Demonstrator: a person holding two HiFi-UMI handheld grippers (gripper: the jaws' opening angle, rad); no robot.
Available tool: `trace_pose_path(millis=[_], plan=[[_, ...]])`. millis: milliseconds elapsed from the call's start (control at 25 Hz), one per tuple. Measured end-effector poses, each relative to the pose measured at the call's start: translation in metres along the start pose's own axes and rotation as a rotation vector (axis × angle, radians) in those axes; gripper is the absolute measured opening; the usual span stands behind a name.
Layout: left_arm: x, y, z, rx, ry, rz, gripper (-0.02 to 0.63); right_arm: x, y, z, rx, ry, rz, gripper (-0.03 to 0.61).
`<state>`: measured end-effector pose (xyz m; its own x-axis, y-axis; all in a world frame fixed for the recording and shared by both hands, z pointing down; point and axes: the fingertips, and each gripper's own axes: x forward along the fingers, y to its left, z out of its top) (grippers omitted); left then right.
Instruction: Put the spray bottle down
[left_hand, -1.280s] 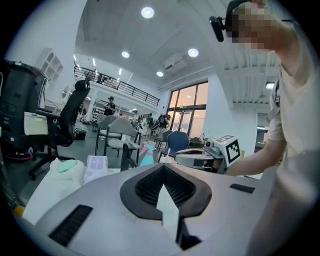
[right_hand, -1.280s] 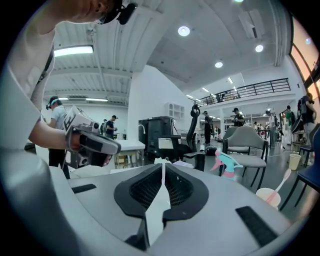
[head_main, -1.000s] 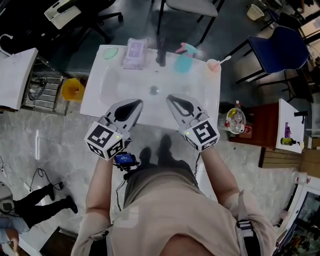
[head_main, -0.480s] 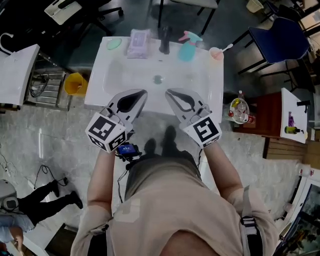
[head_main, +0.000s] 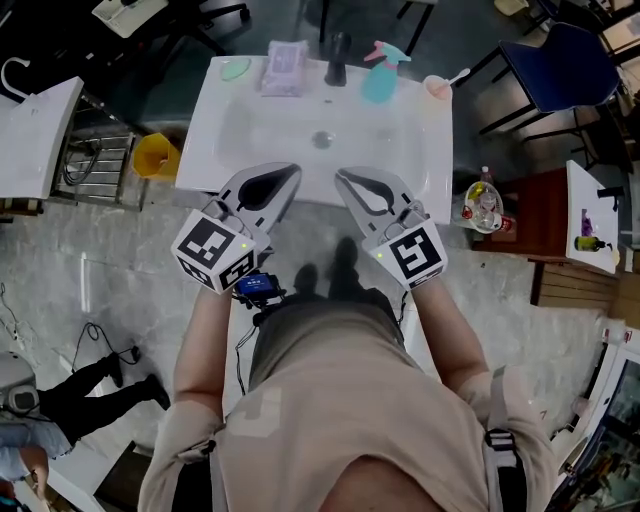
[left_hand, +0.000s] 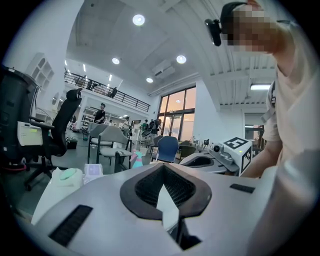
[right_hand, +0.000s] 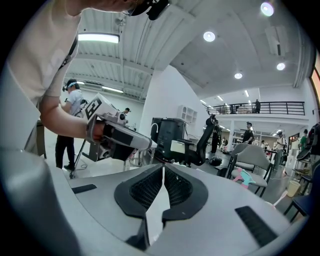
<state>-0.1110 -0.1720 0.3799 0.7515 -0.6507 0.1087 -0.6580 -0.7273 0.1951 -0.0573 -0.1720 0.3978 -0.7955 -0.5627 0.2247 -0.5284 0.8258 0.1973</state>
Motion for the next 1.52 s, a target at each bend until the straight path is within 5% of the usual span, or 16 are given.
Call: trace_pose_path(millis=[680, 1520], plan=[[-0.008, -0.039, -0.001, 0.031, 0.000, -0.110, 0.008, -0.039, 0.024, 0.002, -0.002, 0.018, -0.089, 0.028], [0.007, -0.089, -0.018, 0.036, 0.054, -0.134, 0.008, -0.076, 0.035, -0.005, -0.022, -0.017, -0.035, 0.028]])
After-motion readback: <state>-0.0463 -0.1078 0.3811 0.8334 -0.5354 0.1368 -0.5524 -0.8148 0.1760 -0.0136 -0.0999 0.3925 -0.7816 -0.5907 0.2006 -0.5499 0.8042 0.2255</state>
